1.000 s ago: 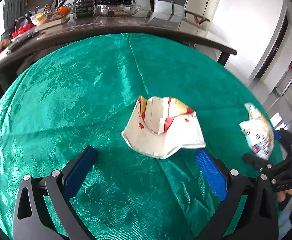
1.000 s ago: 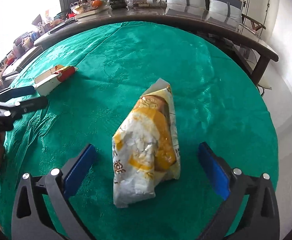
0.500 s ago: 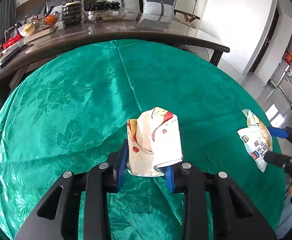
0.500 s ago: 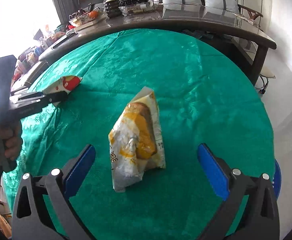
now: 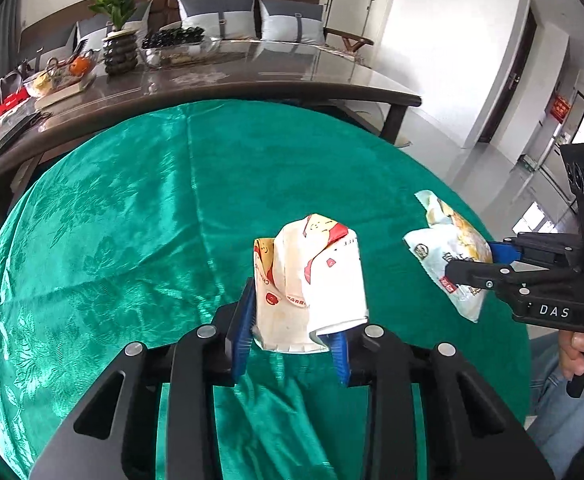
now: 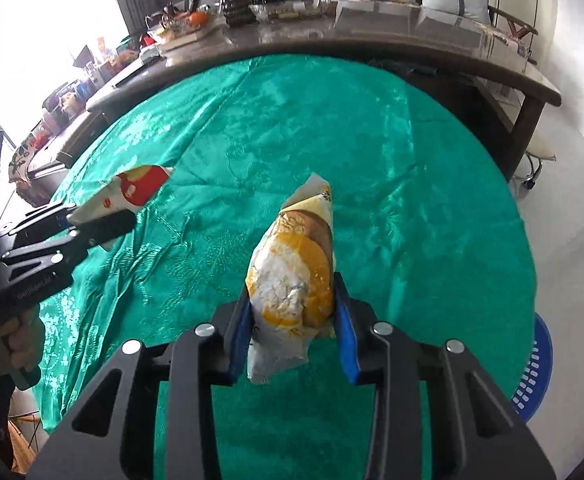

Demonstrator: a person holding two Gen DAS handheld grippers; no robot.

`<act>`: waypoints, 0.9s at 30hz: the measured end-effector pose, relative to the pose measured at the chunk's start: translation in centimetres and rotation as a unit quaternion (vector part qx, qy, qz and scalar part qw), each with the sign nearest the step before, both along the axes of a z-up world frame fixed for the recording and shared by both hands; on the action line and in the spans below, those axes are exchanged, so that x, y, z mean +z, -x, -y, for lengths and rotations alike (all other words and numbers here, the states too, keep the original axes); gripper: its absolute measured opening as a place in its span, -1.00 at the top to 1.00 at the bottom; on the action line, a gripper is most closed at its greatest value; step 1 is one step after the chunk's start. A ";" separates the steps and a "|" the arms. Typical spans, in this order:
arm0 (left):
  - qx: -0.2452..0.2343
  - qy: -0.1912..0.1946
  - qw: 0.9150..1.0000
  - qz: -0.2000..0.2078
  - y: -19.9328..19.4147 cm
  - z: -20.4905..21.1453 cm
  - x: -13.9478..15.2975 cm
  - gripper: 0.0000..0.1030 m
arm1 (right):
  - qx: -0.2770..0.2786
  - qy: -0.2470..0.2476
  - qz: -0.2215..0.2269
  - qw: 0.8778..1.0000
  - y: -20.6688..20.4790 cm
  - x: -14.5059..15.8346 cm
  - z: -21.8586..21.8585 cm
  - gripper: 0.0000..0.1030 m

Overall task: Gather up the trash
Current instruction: 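Carry the paper bag and yellow bag to the wastebasket and open both tools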

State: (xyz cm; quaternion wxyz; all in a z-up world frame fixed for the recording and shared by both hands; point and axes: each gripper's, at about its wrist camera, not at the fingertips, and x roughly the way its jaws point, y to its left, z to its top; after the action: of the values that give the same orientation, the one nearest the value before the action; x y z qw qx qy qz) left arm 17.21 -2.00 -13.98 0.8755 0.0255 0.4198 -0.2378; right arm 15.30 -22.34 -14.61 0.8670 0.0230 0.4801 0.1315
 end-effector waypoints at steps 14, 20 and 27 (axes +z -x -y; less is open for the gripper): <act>-0.093 0.006 0.996 0.006 2.5 12.2 3.1 0.37 | -0.089 -0.049 0.021 0.995 3.6 3.1 11.6 0.32; -0.164 0.012 0.986 -0.004 3.9 21.9 3.2 0.37 | -0.183 -0.037 0.010 0.982 6.3 1.8 21.5 0.32; -0.218 0.012 0.974 -0.056 4.0 32.7 0.0 0.36 | -0.253 -0.038 -0.016 0.967 8.0 -2.4 29.8 0.32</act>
State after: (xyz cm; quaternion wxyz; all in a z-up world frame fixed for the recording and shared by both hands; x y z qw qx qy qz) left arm 13.25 -34.72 -13.99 0.7782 0.0923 0.4494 -0.4288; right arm 7.31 -52.12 -17.03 0.8625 0.1793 0.4674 -0.0742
